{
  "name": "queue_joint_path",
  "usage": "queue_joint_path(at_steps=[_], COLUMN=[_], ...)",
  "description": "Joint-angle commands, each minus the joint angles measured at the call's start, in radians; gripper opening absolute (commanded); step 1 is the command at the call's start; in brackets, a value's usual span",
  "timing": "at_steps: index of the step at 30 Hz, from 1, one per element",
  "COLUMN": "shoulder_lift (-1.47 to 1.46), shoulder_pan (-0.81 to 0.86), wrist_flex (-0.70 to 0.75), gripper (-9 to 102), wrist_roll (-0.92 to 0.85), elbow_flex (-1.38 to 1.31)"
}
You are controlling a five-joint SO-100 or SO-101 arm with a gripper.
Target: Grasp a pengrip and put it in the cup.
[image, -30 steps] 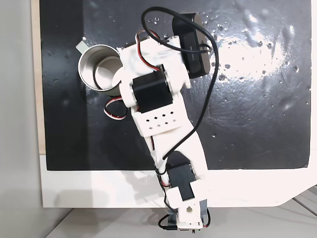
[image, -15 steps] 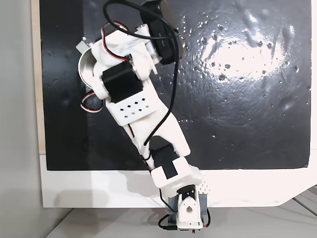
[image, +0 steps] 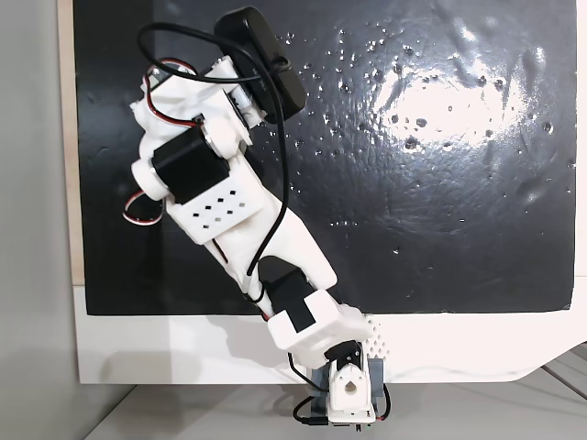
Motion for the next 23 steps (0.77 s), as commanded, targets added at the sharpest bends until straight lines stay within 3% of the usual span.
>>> queue_joint_path(at_steps=[1, 5, 23], shoulder_lift=[0.029, 0.048, 0.078], shoulder_pan=[0.003, 0.003, 0.005], wrist_flex=[0.009, 0.009, 0.009], gripper=[37, 44, 43], wrist_roll=[-0.021, -0.037, -0.038], elbow_flex=[-0.029, 0.000, 0.020])
